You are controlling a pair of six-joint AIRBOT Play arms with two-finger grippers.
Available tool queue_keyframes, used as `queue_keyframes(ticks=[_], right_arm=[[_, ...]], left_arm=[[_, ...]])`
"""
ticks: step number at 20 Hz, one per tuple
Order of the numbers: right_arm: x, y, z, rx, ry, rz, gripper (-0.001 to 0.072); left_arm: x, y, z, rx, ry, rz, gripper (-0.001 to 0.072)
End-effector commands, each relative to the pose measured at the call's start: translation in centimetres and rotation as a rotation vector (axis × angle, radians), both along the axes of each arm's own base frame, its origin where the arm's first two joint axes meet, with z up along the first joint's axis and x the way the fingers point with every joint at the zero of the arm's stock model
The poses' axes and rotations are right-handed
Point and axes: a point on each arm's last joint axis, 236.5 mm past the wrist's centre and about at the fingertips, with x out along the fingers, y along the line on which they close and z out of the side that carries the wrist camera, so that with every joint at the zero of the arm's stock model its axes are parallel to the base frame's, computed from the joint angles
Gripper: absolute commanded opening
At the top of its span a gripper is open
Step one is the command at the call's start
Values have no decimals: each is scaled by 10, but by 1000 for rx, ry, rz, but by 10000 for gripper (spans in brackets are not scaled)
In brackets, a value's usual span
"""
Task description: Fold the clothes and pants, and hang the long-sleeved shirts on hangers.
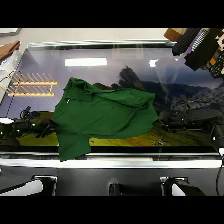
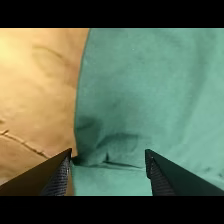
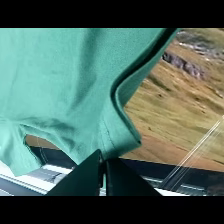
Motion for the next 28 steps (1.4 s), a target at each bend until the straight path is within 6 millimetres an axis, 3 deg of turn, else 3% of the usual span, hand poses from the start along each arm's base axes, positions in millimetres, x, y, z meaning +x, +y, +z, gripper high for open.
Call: queue_keyframes(ticks=[1, 4, 5, 6, 8, 10, 12, 14, 15, 17, 19, 20, 22, 24, 26, 28], right_arm=[[1, 0, 1, 1, -3, 0, 28], [1, 2, 3, 10, -8, -3, 28], [2, 2, 5, 11, -16, -5, 28], [4, 3, 10, 14, -34, -11, 27], [15, 9, 34, 43, -138, -8, 27], [34, 12, 83, 60, -281, -16, 26], [52, 14, 164, 84, -458, -33, 26], [53, 18, 269, 64, -707, -1, 26], [40, 21, 323, 38, -835, 18, 26], [2, 28, 414, -5, -1053, 29, 26], [-52, 32, 489, -55, -1255, 7, 26], [-74, 31, 514, -72, -1323, -24, 26], [-108, 27, 554, -84, -1436, -99, 26], [-122, 22, 578, -45, -1506, -162, 26], [-113, 17, 577, -53, -1492, -181, 26], [-76, 8, 545, -92, -1350, -179, 26]], left_arm=[[-1, -5, -5, -8, 15, -13, 468], [5, -18, -3, -11, -5, -25, 170], [7, -20, -3, -8, -12, -30, 12], [11, -24, 0, -17, -22, -26, 19], [27, -30, 25, -67, -79, -4, 18], [55, -27, 82, -53, -228, -29, 16], [83, -20, 185, 33, -482, -82, 16], [89, -9, 321, 200, -812, -90, 16], [78, -4, 391, 298, -970, -60, 16], [35, 11, 509, 476, -1206, 90, 17], [-24, 25, 593, 633, -1384, 263, 16], [-53, 31, 622, 690, -1444, 352, 16], [-88, 41, 646, 736, -1489, 483, 17], [-93, 42, 643, 745, -1473, 493, 17], [-74, 43, 622, 712, -1392, 449, 19], [-43, 36, 589, 679, -1295, 316, 19]])
